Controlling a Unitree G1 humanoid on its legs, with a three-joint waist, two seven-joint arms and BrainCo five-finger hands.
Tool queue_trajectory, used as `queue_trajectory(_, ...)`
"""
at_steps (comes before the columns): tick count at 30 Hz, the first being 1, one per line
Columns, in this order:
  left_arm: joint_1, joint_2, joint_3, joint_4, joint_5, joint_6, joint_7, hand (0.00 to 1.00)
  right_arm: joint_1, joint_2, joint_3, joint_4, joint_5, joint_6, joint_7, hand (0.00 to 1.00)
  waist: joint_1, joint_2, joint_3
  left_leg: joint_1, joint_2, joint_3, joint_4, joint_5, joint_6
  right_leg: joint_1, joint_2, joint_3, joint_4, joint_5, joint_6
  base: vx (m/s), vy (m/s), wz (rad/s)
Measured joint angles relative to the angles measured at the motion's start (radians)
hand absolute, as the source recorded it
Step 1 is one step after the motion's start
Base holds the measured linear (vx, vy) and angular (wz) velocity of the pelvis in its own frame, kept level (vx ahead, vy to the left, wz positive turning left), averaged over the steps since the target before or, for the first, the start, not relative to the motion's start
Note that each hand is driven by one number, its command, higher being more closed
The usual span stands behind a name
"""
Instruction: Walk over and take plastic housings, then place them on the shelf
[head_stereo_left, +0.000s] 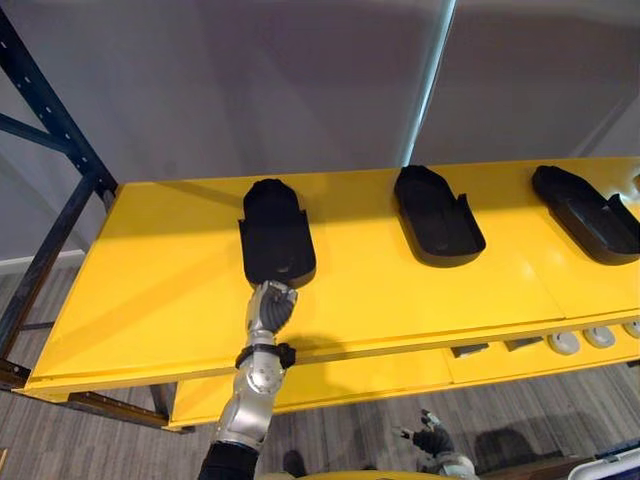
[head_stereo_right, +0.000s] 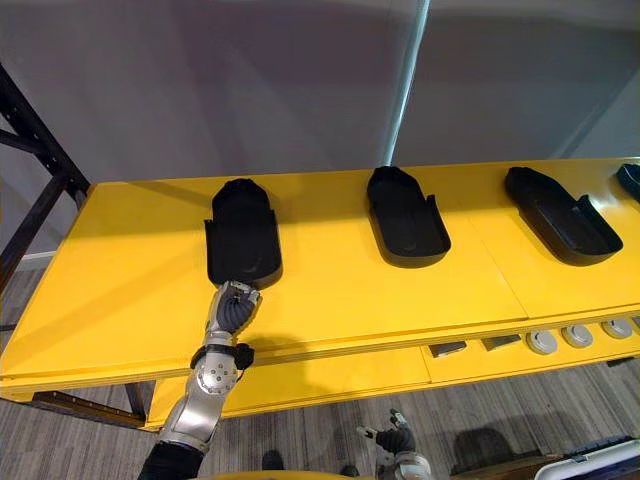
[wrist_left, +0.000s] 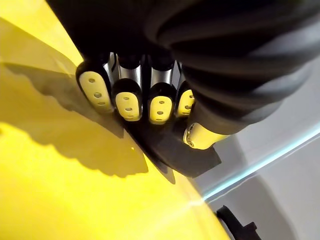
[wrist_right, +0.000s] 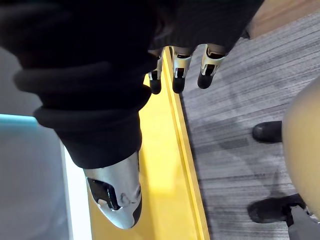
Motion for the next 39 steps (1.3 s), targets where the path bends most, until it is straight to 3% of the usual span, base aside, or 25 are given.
queue_trajectory(12,-0.009,0.0,-0.004,-0.03,-0.029,0.01,0.012,1.0,-0.017,-0.002,-0.002,0.026,0.0,-0.001,0.0,0.0,-0.003,-0.006,0.003,-0.002,0.001,-0.002,0.0,-0.001,0.001,0.001,0.001,0.003,0.0,0.005,-0.005,0.0,0.0,0.0)
queue_trajectory(15,0.039,0.004,-0.016,-0.196,-0.13,-0.008,0.01,1.0,-0.013,-0.004,-0.007,0.026,0.0,-0.001,0.0,0.0,-0.002,-0.013,0.004,-0.01,0.001,-0.008,0.001,-0.001,0.001,0.0,0.001,0.001,0.002,0.009,-0.005,0.0,0.0,0.05)
queue_trajectory(19,0.071,0.042,0.002,-0.49,-0.229,-0.082,0.019,1.0,-0.006,-0.001,-0.021,0.028,0.0,-0.001,-0.001,0.0,-0.001,-0.011,0.004,-0.008,0.001,-0.034,0.0,-0.009,0.003,0.004,0.001,-0.015,0.018,0.012,-0.004,-0.01,0.003,0.12)
queue_trajectory(21,0.087,0.05,0.089,-0.635,-0.275,-0.137,0.06,1.0,-0.001,-0.003,-0.028,0.036,0.001,-0.001,-0.004,0.0,-0.001,-0.007,0.006,0.004,0.0,-0.057,0.0,-0.014,0.01,0.027,0.001,-0.044,0.022,0.012,-0.004,-0.02,0.004,0.32)
queue_trajectory(25,0.159,0.049,0.308,-0.712,-0.383,-0.19,0.169,1.0,-0.005,-0.009,-0.028,0.035,0.001,-0.002,-0.008,0.0,0.002,0.007,0.006,0.003,0.001,-0.092,0.0,-0.016,0.013,0.035,0.0,-0.089,0.037,0.012,-0.004,-0.04,0.007,0.31)
queue_trajectory(27,0.234,0.04,0.453,-0.706,-0.473,-0.2,0.23,1.0,-0.005,-0.009,-0.028,0.035,0.001,-0.002,-0.009,0.0,0.006,0.009,0.007,0.001,0.0,-0.103,0.0,-0.015,0.012,0.035,0.0,-0.108,0.038,0.012,-0.004,0.0,-0.001,0.19)
queue_trajectory(29,0.27,0.026,0.525,-0.675,-0.525,-0.201,0.253,1.0,-0.005,-0.009,-0.028,0.035,0.001,-0.001,-0.01,0.0,0.007,0.012,0.008,0.001,0.0,-0.114,0.0,-0.014,0.011,0.039,0.0,-0.116,0.038,0.011,-0.004,0.0,-0.007,0.21)
queue_trajectory(32,0.319,0.008,0.615,-0.486,-0.626,-0.19,0.252,1.0,-0.009,-0.015,-0.019,0.036,0.0,0.0,-0.017,0.0,0.014,0.012,0.005,-0.011,-0.001,-0.114,0.001,-0.013,0.009,0.041,-0.002,-0.12,0.033,-0.002,-0.02,-0.03,-0.016,0.09)
queue_trajectory(33,0.324,0.006,0.627,-0.379,-0.653,-0.161,0.24,0.0,-0.016,-0.009,-0.017,0.036,0.0,0.001,-0.019,0.0,0.018,0.002,-0.001,-0.016,-0.005,-0.114,0.001,-0.011,0.006,0.036,-0.006,-0.127,0.032,-0.02,-0.019,-0.03,-0.039,0.04)
queue_trajectory(36,0.334,-0.007,0.616,-0.168,-0.652,-0.09,0.181,0.0,-0.015,-0.011,-0.018,0.035,0.0,0.006,-0.02,0.0,0.018,0.002,-0.001,-0.004,-0.002,-0.116,0.001,-0.003,-0.002,0.038,-0.007,-0.145,0.036,-0.026,-0.02,0.02,-0.033,0.16)
queue_trajectory(37,0.334,-0.024,0.613,-0.018,-0.648,-0.065,0.132,0.0,-0.012,-0.011,-0.019,0.035,0.0,0.012,-0.02,0.0,0.024,0.0,-0.001,0.01,-0.001,-0.115,0.001,0.007,-0.002,0.05,-0.007,-0.148,0.045,-0.036,-0.018,0.04,-0.019,0.09)
queue_trajectory(39,0.334,-0.029,0.604,0.098,-0.648,-0.054,0.094,0.0,-0.012,-0.01,-0.02,0.034,0.0,0.013,-0.021,0.0,0.024,-0.004,0.002,0.018,-0.003,-0.115,0.001,0.007,-0.002,0.053,-0.011,-0.155,0.056,-0.05,-0.015,0.05,-0.009,0.05)
